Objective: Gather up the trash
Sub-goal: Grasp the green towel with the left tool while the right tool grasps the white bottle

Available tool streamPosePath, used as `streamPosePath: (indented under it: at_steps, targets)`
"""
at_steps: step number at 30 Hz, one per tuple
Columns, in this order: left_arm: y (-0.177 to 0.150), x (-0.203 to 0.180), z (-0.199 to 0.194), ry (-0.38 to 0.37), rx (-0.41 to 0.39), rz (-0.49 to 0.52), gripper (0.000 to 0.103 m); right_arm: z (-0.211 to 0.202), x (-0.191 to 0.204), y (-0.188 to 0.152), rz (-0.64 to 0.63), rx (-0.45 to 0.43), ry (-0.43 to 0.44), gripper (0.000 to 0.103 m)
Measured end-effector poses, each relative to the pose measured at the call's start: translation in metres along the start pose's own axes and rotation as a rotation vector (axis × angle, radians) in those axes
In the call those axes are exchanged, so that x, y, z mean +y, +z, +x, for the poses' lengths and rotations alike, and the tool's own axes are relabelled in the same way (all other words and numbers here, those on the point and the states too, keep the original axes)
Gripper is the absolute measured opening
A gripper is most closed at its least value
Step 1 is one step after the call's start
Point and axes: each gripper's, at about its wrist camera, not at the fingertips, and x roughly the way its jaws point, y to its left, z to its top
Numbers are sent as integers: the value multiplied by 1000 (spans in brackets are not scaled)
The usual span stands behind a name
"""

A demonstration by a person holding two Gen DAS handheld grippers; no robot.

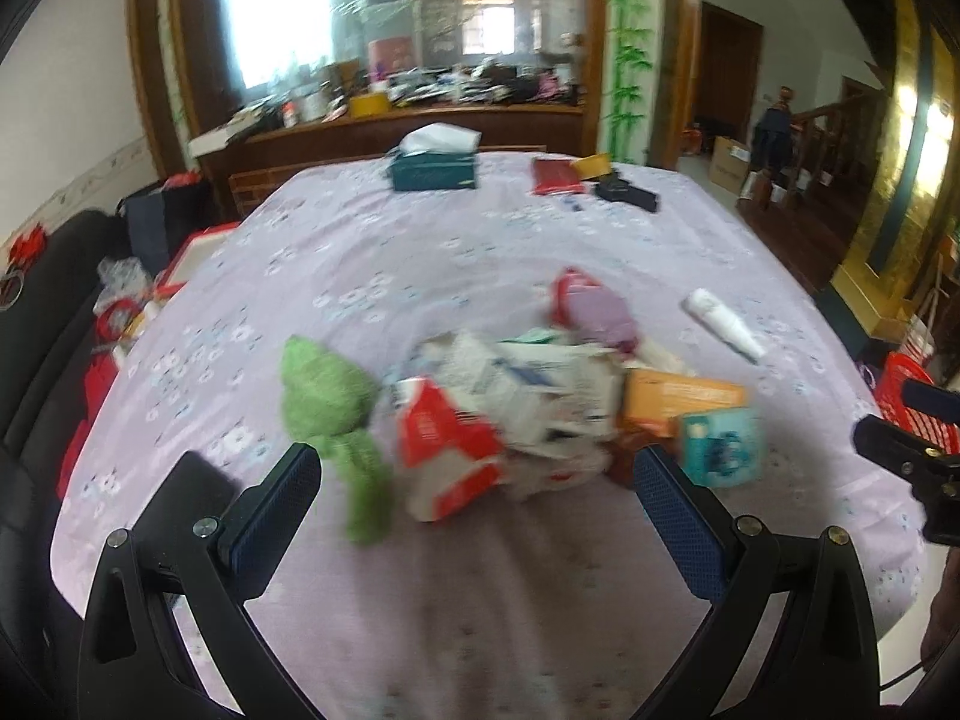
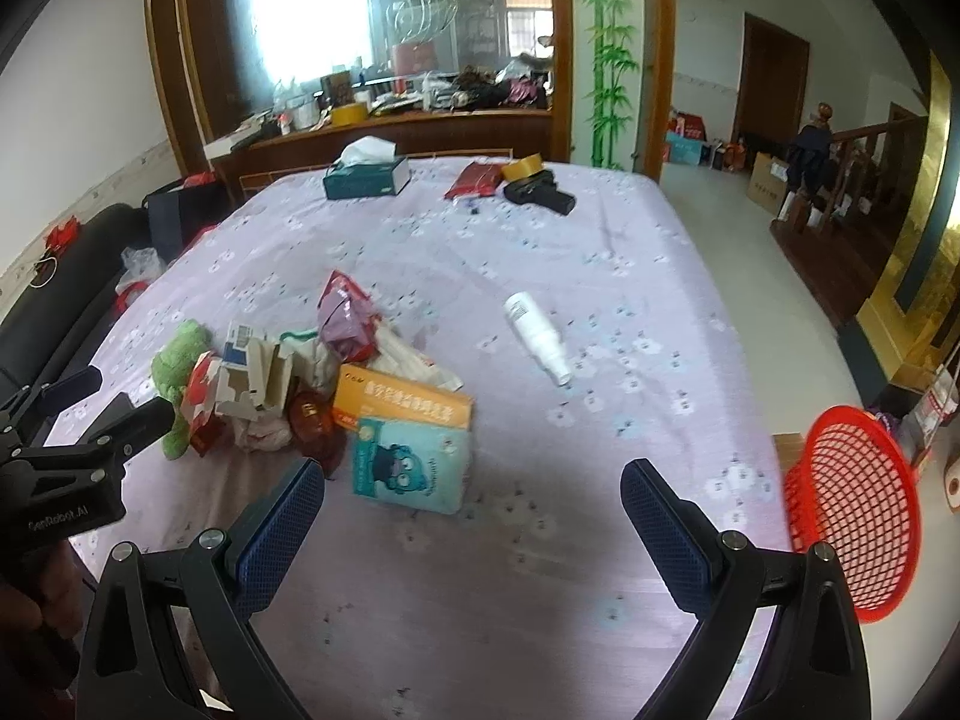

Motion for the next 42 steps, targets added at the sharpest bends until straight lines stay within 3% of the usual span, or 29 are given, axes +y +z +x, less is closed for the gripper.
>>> streamPosePath:
  at_steps: [10, 15, 18, 30, 35, 39, 42]
  targets:
    - [25, 125, 53, 31, 124, -293, 102, 30, -12, 30, 90, 87, 75, 93]
    - [34, 148, 99, -28, 230, -373, 91, 54, -34, 47, 148, 138, 81, 81]
    - [34, 152, 122, -99, 290, -408, 78, 74, -48, 53, 185, 177, 79, 77]
    - [39, 131, 160, -159, 344, -326, 71, 148, -68, 80, 125, 260, 19, 75]
    - [40, 119, 172, -130, 363, -279, 71, 175, -64, 88, 83, 284, 6, 66]
    - [37, 118, 173, -99, 351, -255, 61, 192, -60, 89, 64, 312, -9, 52]
    - [37, 119, 170, -101, 339, -265, 55, 203, -58, 90, 54, 331, -27, 49]
